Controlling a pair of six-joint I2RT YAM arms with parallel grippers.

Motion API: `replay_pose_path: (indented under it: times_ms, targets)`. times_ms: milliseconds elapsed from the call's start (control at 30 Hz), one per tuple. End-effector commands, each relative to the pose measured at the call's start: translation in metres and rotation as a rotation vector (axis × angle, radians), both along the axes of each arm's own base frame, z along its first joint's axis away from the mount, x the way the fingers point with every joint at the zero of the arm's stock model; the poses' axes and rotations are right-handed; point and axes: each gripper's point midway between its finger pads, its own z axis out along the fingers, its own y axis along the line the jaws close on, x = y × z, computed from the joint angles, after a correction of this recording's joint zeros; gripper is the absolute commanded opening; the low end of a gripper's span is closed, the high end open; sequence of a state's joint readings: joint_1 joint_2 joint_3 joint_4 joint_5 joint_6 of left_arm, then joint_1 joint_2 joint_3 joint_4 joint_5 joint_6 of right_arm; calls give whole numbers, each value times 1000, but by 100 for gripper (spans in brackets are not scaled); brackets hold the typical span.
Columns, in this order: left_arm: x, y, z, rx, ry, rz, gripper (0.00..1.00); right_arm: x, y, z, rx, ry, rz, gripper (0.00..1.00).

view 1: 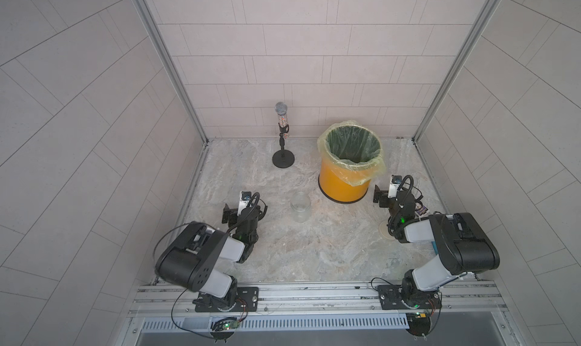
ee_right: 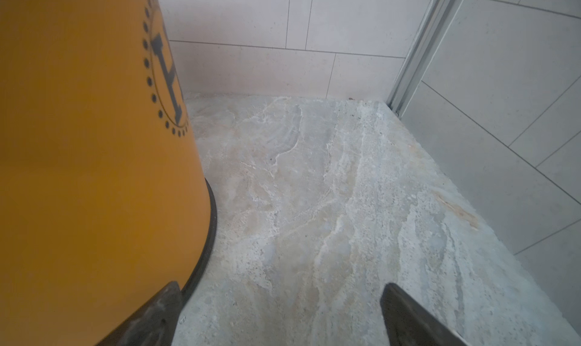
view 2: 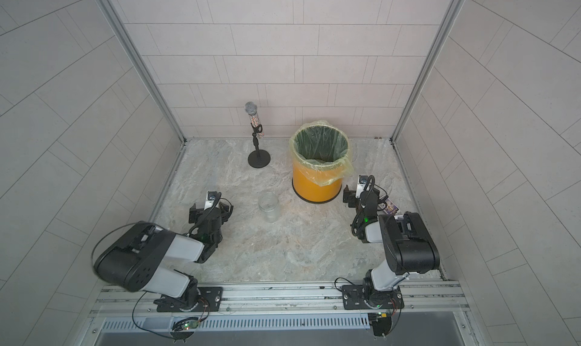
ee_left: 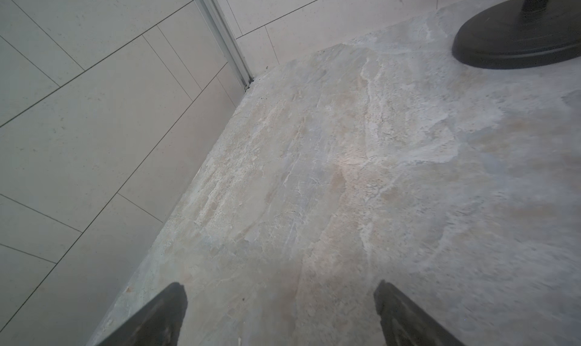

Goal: Empty expired oatmeal from jars
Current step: Reset both arms

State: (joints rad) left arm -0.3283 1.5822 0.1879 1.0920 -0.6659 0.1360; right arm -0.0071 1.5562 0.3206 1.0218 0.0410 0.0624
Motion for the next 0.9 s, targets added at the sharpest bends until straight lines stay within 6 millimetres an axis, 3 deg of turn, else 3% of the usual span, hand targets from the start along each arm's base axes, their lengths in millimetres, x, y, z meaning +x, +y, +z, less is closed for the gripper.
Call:
replay_pose_path:
  times_ms: [0, 133, 200, 333, 400, 867]
  targets:
    - [29, 2, 47, -71, -218, -11, 100, -2, -7, 1, 20, -27, -43, 99]
    - [30, 21, 34, -188, -183, 30, 100, 2, -6, 0, 20, -6, -39, 99]
    - [40, 12, 33, -169, -189, -36, 100, 8, -5, -4, 21, 46, -35, 99]
    - [42, 13, 21, -193, -117, -45, 100, 8, -3, -3, 18, 38, -23, 99]
    - [56, 15, 26, -204, -107, -41, 100, 8, -3, -4, 17, 39, -22, 99]
    - [60, 21, 21, -258, -71, -48, 100, 8, -2, -4, 15, 41, -19, 99]
